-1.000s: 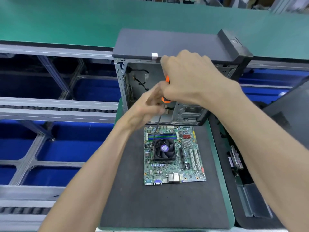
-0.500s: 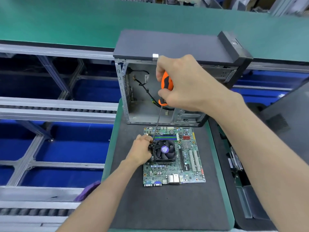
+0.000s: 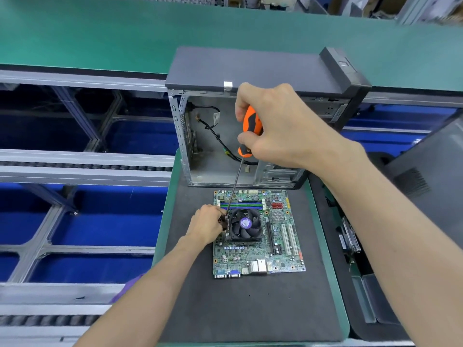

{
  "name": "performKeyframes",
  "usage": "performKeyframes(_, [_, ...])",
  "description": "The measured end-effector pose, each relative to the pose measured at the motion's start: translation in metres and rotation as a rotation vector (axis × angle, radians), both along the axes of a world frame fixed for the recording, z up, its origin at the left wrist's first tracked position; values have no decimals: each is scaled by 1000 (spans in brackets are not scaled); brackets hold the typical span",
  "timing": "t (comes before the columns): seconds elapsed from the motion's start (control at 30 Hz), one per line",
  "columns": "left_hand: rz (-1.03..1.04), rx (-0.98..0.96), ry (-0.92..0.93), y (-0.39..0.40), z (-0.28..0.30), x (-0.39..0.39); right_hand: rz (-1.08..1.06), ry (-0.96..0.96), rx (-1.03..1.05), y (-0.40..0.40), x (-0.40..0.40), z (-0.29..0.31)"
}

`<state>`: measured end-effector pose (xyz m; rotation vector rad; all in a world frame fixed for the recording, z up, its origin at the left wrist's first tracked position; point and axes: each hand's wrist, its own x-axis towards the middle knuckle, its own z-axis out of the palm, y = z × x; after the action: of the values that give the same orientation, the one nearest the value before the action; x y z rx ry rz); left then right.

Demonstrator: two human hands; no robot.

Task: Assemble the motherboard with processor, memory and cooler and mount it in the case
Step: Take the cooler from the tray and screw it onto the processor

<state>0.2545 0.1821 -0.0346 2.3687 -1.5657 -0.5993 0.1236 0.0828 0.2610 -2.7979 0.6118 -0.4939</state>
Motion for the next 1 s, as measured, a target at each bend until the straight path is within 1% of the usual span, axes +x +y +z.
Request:
performKeyframes(0.07, [-6, 5, 44, -1, 0, 5, 9, 8, 0, 1, 0, -1])
performKeyframes(0.13, [7, 0, 128, -1, 0, 9, 18, 14, -5, 2, 2, -2])
performKeyframes(0.23, [61, -51, 261, 2, -2, 14, 22, 25, -21, 3, 4, -2])
performKeyframes(0.3, [82, -81, 314, 6, -3, 15, 23, 36, -47, 2, 6, -3])
performKeyframes(0.43, [166, -109, 507, 13, -4, 16, -37, 49, -128, 5, 13, -6])
performKeyframes(0.47, [171, -115, 529, 14, -4, 16, -49, 40, -145, 6, 15, -7])
performKeyframes(0.53, [154, -106, 516, 15, -3, 16, -34, 34, -155, 8, 18, -5])
performKeyframes(0.6, [122, -88, 468, 15, -2, 15, 10, 39, -119, 10, 19, -3])
performKeyframes(0.7, [73, -75, 355, 11, -2, 10, 26, 66, -82, 8, 19, 0])
performKeyframes(0.83, [78, -121, 210, 6, -7, 3, 31, 46, -89, 7, 19, -4])
performKeyframes(0.9, [97, -131, 195, 5, -9, 3, 25, 31, -101, 7, 23, -7])
performKeyframes(1.0, [121, -105, 229, 5, -8, 5, -1, 49, -104, 6, 33, -7])
